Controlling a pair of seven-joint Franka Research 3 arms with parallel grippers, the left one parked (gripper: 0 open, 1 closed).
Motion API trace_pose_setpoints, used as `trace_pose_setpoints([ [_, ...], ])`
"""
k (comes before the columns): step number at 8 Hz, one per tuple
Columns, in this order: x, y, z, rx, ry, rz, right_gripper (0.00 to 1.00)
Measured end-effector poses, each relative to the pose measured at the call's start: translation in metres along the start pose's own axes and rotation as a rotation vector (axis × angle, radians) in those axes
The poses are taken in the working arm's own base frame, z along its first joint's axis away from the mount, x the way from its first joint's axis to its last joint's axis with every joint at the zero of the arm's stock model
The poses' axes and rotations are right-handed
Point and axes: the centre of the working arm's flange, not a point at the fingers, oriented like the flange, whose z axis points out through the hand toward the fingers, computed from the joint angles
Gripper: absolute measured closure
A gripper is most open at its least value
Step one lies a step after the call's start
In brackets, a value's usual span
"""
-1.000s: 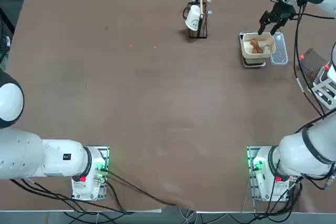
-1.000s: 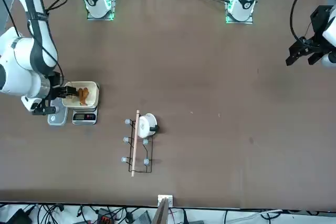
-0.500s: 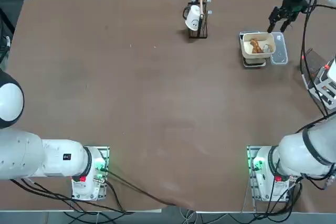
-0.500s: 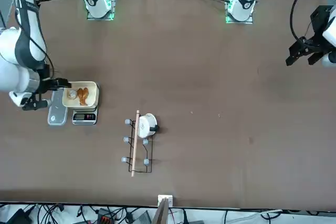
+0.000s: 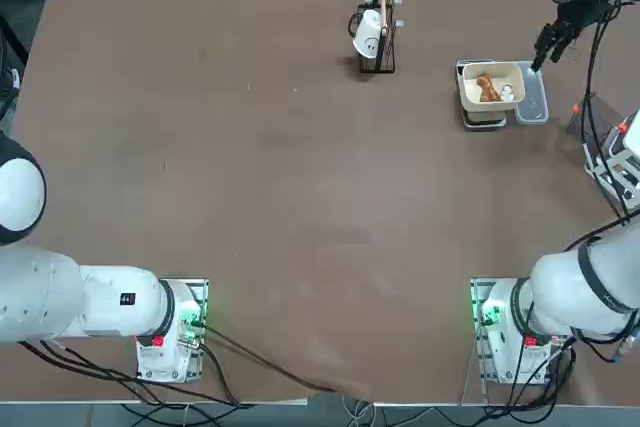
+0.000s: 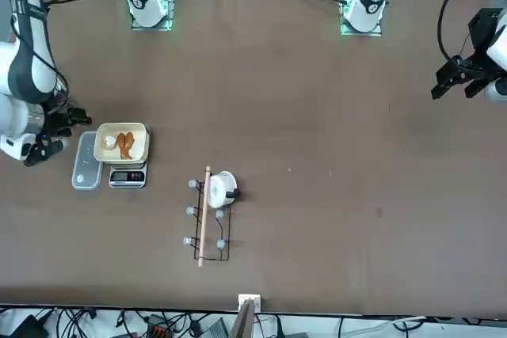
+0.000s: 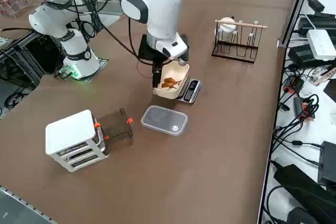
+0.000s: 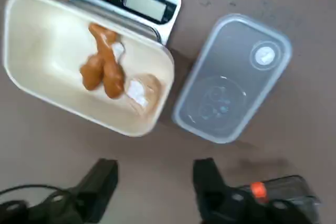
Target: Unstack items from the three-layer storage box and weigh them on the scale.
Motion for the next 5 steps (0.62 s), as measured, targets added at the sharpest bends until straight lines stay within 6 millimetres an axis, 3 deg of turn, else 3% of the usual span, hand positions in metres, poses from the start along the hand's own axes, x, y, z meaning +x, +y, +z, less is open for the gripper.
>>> trace_pose_setpoints([
  [1,-0.002,0.003,0.001,-0.040,-0.032,-0.035,0.47],
  [2,0.000,0.004,0.004,-0.076,-0.064,-0.067,0.65],
  [3,0.004,0.005,0.011,-0.101,-0.081,-0.114,0.77],
  [5,0.014,0.015,0.038,-0.111,-0.091,-0.224,0.89],
])
